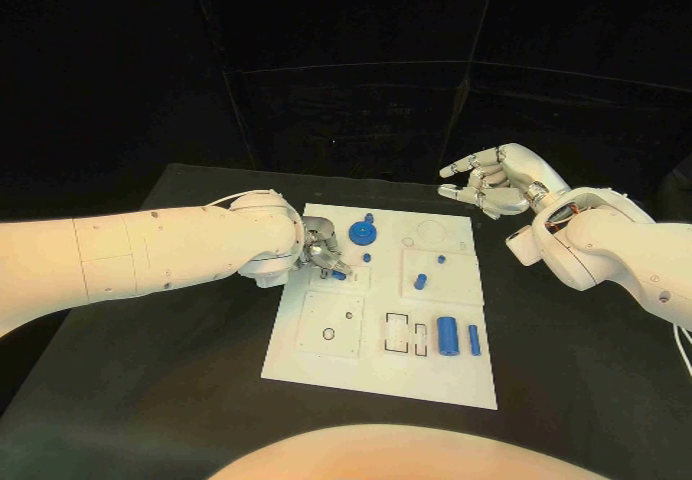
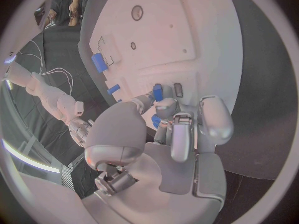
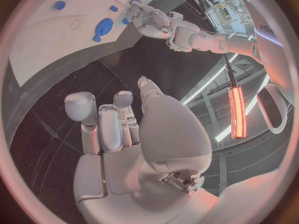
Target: Assemble the parts on the task board
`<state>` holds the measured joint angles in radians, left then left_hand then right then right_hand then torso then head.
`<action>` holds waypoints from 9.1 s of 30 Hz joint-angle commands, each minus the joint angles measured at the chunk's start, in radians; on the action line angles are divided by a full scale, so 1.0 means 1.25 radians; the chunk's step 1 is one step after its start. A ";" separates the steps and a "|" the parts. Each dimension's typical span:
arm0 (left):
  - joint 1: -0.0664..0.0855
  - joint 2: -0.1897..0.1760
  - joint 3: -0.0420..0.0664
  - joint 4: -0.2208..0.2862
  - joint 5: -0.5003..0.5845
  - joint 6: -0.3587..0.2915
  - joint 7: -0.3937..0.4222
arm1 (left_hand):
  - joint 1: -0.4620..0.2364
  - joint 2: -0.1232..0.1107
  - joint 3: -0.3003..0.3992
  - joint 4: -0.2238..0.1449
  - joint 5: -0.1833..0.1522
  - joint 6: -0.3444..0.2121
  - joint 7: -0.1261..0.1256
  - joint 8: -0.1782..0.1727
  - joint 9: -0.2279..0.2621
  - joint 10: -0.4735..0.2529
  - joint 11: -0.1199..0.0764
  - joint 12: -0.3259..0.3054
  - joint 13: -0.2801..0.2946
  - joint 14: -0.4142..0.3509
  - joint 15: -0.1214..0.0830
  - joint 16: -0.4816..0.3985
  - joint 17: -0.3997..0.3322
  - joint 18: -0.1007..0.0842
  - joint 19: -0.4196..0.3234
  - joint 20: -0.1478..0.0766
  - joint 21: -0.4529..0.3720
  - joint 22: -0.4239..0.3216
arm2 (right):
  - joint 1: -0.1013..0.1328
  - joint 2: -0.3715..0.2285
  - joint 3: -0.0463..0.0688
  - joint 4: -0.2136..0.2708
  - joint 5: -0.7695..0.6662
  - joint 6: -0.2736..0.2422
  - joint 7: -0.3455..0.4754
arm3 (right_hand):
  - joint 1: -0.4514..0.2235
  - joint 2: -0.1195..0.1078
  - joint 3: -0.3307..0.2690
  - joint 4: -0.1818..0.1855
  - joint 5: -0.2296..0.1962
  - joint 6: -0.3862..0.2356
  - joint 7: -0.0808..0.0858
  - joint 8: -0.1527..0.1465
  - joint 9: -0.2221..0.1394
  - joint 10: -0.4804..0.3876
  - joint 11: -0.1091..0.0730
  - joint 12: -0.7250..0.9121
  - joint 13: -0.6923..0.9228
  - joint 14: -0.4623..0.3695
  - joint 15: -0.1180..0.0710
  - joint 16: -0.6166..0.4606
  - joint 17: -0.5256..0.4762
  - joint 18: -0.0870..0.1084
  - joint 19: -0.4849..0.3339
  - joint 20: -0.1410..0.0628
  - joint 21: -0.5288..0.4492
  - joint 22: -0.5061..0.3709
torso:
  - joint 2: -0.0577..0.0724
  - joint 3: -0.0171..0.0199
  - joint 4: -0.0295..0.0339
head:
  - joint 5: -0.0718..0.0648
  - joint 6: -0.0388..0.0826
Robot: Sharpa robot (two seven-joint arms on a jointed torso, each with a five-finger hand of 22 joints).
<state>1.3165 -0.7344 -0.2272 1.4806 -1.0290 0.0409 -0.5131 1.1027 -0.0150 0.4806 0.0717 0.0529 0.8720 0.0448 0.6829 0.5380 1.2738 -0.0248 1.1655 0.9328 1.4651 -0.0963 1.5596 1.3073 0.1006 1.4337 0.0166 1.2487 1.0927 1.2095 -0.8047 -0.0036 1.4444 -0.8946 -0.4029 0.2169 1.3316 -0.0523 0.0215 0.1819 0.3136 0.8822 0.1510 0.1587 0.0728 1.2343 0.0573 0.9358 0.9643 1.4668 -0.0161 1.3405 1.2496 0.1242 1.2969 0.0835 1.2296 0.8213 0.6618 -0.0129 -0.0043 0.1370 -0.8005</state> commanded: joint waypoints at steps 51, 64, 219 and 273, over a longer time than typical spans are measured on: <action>-0.004 0.025 -0.003 -0.025 -0.010 0.028 -0.009 | -0.140 -0.035 0.035 -0.009 -0.001 0.044 -0.025 0.055 0.032 0.031 -0.023 0.023 0.022 0.085 -0.011 0.009 0.211 -0.013 0.014 -0.012 0.024 0.044 | 0.002 0.000 0.000 0.002 0.003 0.007 -0.005 | -0.002 0.006 -0.003 0.001 0.006 0.002 -0.003 0.006 -0.001 -0.004 -0.001 -0.006 -0.004 0.027 -0.006 -0.007 -0.003 0.004 -0.002 -0.003 -0.007 -0.004 | 0.001 -0.0002 -0.0006 | -0.009 -0.003; -0.003 0.031 -0.003 -0.033 -0.010 0.022 -0.009 | -0.175 -0.038 0.019 0.016 -0.001 0.048 -0.025 0.058 0.034 0.036 -0.023 0.027 0.026 0.085 -0.011 0.009 0.211 -0.014 0.016 -0.013 0.029 0.052 | 0.001 0.001 0.000 0.001 0.003 0.006 -0.004 | -0.003 0.006 -0.003 0.002 0.007 0.002 -0.003 0.006 -0.001 -0.005 -0.001 -0.007 -0.006 0.026 -0.006 -0.008 -0.004 0.004 -0.003 -0.003 -0.009 -0.007 | 0.000 0.0000 0.0002 | -0.010 -0.005; 0.018 0.187 0.106 -0.392 -0.056 0.352 0.017 | 0.138 0.127 -0.317 0.056 -0.003 -0.029 -0.001 0.014 -0.027 -0.079 -0.003 -0.041 -0.120 0.083 0.005 0.007 0.206 -0.004 -0.001 0.003 -0.024 0.020 | 0.001 0.028 0.000 -0.034 0.003 0.009 0.005 | -0.013 0.016 -0.011 0.013 0.087 -0.002 -0.004 0.020 -0.002 -0.007 -0.002 -0.002 -0.010 0.029 -0.007 -0.011 -0.001 0.004 0.001 -0.004 -0.015 -0.012 | 0.001 -0.0002 -0.0005 | 0.005 -0.015; -0.005 -0.039 0.070 -0.023 -0.080 0.134 0.026 | 0.039 -0.015 0.148 -0.076 -0.004 -0.032 0.001 0.059 -0.019 -0.035 -0.002 -0.031 -0.109 0.083 0.007 0.006 0.206 -0.008 0.007 0.003 -0.011 0.050 | 0.000 0.019 0.000 -0.035 0.009 0.013 0.006 | -0.036 0.022 -0.020 0.033 0.063 -0.004 -0.003 0.024 -0.002 -0.004 -0.001 0.003 -0.010 0.030 -0.006 -0.011 0.001 0.004 0.002 -0.003 -0.015 -0.011 | 0.000 0.0005 0.0009 | 0.008 -0.019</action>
<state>1.3088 -0.7824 -0.1396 1.4495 -1.1045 0.1944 -0.4778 1.1461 -0.0284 0.5345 0.1033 0.0460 0.8244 0.0467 0.7518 0.5142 1.2232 -0.0276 1.1232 0.7966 1.4672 -0.0876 1.5637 1.3073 0.1006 1.4357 0.0219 1.2325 1.1562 1.2083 -0.7821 -0.0040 1.3999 -0.8885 -0.3927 0.2153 1.2960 -0.0272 -0.0024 0.2170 0.3975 0.8821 0.1511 0.1819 0.0714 1.2307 0.0537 0.9371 0.9533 1.4668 -0.0161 1.3326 1.2504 0.1241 1.2969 0.0835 1.2140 0.8072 0.6619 -0.0133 -0.0024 0.1467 -0.8231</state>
